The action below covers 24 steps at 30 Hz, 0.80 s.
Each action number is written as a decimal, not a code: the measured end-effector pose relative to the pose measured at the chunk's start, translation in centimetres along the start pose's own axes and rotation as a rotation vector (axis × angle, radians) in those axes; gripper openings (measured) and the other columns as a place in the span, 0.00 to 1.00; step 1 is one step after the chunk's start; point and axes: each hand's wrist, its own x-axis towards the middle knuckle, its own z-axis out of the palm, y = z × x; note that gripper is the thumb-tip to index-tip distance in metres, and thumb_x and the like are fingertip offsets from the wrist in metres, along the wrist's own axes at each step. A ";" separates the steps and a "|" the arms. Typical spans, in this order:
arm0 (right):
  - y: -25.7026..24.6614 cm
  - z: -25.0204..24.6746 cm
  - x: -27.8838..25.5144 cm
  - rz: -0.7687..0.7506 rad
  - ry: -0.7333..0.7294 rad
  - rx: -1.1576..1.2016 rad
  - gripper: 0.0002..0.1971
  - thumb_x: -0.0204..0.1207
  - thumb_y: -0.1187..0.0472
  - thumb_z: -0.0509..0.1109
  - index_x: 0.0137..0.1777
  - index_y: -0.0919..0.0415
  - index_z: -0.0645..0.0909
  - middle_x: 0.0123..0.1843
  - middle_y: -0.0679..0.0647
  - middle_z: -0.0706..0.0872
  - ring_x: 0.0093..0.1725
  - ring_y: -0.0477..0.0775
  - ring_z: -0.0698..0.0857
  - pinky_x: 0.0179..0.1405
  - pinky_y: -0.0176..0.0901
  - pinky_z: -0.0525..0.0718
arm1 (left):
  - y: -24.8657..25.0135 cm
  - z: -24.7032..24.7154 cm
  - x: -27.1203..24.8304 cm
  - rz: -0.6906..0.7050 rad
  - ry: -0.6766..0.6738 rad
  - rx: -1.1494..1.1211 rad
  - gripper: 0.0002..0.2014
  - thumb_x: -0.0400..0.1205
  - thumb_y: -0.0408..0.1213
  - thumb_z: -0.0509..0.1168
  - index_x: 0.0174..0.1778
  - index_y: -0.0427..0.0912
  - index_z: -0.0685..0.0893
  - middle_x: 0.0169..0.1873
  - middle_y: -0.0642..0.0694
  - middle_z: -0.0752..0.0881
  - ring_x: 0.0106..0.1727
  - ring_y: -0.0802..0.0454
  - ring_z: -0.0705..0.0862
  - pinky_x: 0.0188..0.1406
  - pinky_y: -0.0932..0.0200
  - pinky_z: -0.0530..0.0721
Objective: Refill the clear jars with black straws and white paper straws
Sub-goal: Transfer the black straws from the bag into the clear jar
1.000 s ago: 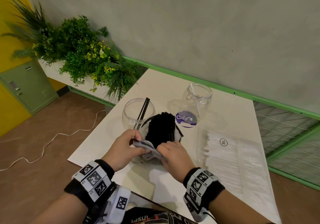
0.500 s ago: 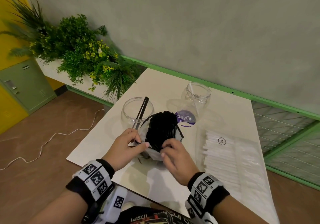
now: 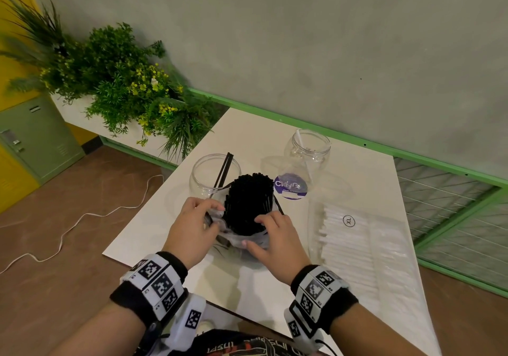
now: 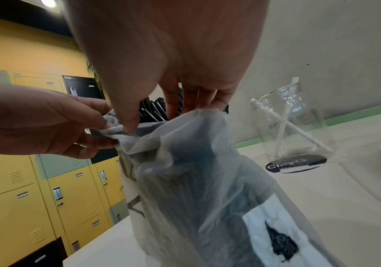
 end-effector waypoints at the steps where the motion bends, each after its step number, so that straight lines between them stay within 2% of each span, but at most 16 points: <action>1: -0.2 0.1 0.0 0.006 0.007 0.006 0.31 0.71 0.34 0.57 0.66 0.54 0.77 0.61 0.48 0.76 0.60 0.51 0.73 0.61 0.44 0.75 | 0.0 0.0 0.0 -0.003 -0.019 -0.008 0.18 0.77 0.27 0.68 0.49 0.60 0.81 0.50 0.52 0.75 0.42 0.58 0.80 0.45 0.68 0.75; 3: -0.3 0.3 0.0 0.012 0.013 0.009 0.31 0.71 0.34 0.55 0.65 0.54 0.77 0.60 0.48 0.76 0.60 0.52 0.73 0.60 0.46 0.76 | -0.1 -0.1 0.0 -0.021 -0.053 -0.081 0.22 0.76 0.22 0.65 0.47 0.60 0.83 0.49 0.53 0.78 0.42 0.56 0.81 0.41 0.75 0.73; 4: -0.4 0.5 0.1 0.017 0.011 0.015 0.31 0.71 0.34 0.55 0.66 0.54 0.77 0.60 0.48 0.76 0.60 0.52 0.73 0.60 0.47 0.76 | -0.3 0.0 0.0 -0.042 -0.063 -0.143 0.24 0.75 0.20 0.62 0.47 0.59 0.84 0.50 0.53 0.81 0.43 0.52 0.82 0.40 0.74 0.75; 5: -0.5 0.6 0.1 0.023 0.008 0.024 0.32 0.71 0.34 0.55 0.66 0.54 0.77 0.60 0.48 0.76 0.60 0.52 0.73 0.61 0.47 0.76 | -0.4 0.0 0.1 -0.079 -0.072 -0.227 0.25 0.75 0.18 0.60 0.48 0.58 0.85 0.51 0.52 0.83 0.44 0.48 0.83 0.41 0.70 0.78; 7: -0.8 0.9 0.3 0.036 0.015 0.051 0.32 0.71 0.33 0.55 0.66 0.54 0.77 0.60 0.48 0.76 0.61 0.52 0.73 0.62 0.47 0.75 | -0.5 0.1 0.2 -0.194 -0.084 -0.459 0.26 0.76 0.16 0.56 0.51 0.54 0.84 0.51 0.47 0.84 0.42 0.41 0.84 0.44 0.52 0.83; 8: -0.9 0.9 0.4 0.044 0.022 0.071 0.32 0.71 0.33 0.55 0.65 0.54 0.77 0.60 0.48 0.76 0.61 0.52 0.73 0.62 0.47 0.75 | -0.4 0.2 0.4 -0.271 -0.089 -0.586 0.25 0.77 0.15 0.55 0.52 0.52 0.83 0.51 0.44 0.84 0.40 0.41 0.83 0.43 0.48 0.84; 10: -1.4 0.9 0.6 0.064 0.031 0.108 0.33 0.70 0.31 0.54 0.63 0.54 0.78 0.60 0.48 0.77 0.61 0.51 0.73 0.62 0.47 0.75 | -0.3 0.3 0.6 -0.385 -0.083 -0.717 0.19 0.79 0.19 0.57 0.53 0.48 0.81 0.48 0.41 0.83 0.39 0.45 0.83 0.42 0.50 0.84; 14: -2.2 0.8 1.0 0.082 0.015 0.108 0.36 0.67 0.27 0.54 0.65 0.52 0.77 0.62 0.46 0.79 0.62 0.50 0.73 0.62 0.47 0.74 | -0.8 0.5 0.9 -0.330 -0.054 -0.430 0.06 0.79 0.34 0.63 0.45 0.49 0.82 0.40 0.45 0.83 0.41 0.47 0.81 0.45 0.51 0.79; 15: -2.3 0.8 1.0 0.085 0.018 0.104 0.37 0.65 0.27 0.56 0.65 0.53 0.77 0.61 0.46 0.79 0.62 0.49 0.73 0.62 0.47 0.74 | -0.8 0.5 0.9 -0.333 -0.064 -0.453 0.05 0.78 0.34 0.63 0.43 0.49 0.81 0.39 0.44 0.83 0.40 0.46 0.81 0.45 0.49 0.80; 17: -2.3 0.8 1.1 0.096 0.025 0.099 0.38 0.63 0.27 0.58 0.64 0.53 0.77 0.60 0.46 0.79 0.62 0.50 0.73 0.61 0.47 0.75 | -1.0 0.8 1.0 -0.392 -0.079 -0.595 0.09 0.79 0.26 0.58 0.43 0.46 0.78 0.39 0.39 0.80 0.39 0.44 0.79 0.42 0.48 0.79; 18: -2.3 0.9 1.1 0.099 0.024 0.092 0.38 0.61 0.27 0.59 0.64 0.52 0.77 0.60 0.46 0.78 0.61 0.50 0.73 0.61 0.47 0.75 | -1.1 0.9 1.0 -0.424 -0.073 -0.654 0.12 0.80 0.22 0.55 0.44 0.45 0.76 0.41 0.37 0.78 0.40 0.44 0.77 0.41 0.49 0.78; 20: -2.4 1.0 1.1 0.094 0.013 0.063 0.37 0.61 0.28 0.61 0.64 0.51 0.76 0.59 0.46 0.78 0.61 0.51 0.74 0.60 0.48 0.75 | -1.7 1.3 1.0 -0.447 -0.063 -0.657 0.15 0.79 0.19 0.54 0.44 0.46 0.75 0.45 0.37 0.79 0.43 0.43 0.76 0.41 0.49 0.75; 22: -2.5 1.3 1.2 0.089 0.002 0.024 0.34 0.63 0.31 0.67 0.64 0.51 0.76 0.58 0.46 0.77 0.60 0.51 0.74 0.59 0.48 0.75 | -1.6 1.5 0.8 -0.442 -0.090 -0.663 0.10 0.76 0.25 0.59 0.43 0.46 0.76 0.43 0.38 0.79 0.44 0.44 0.75 0.43 0.49 0.74; 24: -2.5 1.5 1.2 0.093 0.008 0.001 0.31 0.66 0.34 0.71 0.64 0.51 0.76 0.58 0.46 0.77 0.60 0.52 0.73 0.59 0.48 0.75 | -0.8 1.3 0.8 -0.469 -0.163 -0.766 0.08 0.68 0.34 0.64 0.42 0.45 0.77 0.36 0.40 0.77 0.37 0.47 0.75 0.42 0.50 0.73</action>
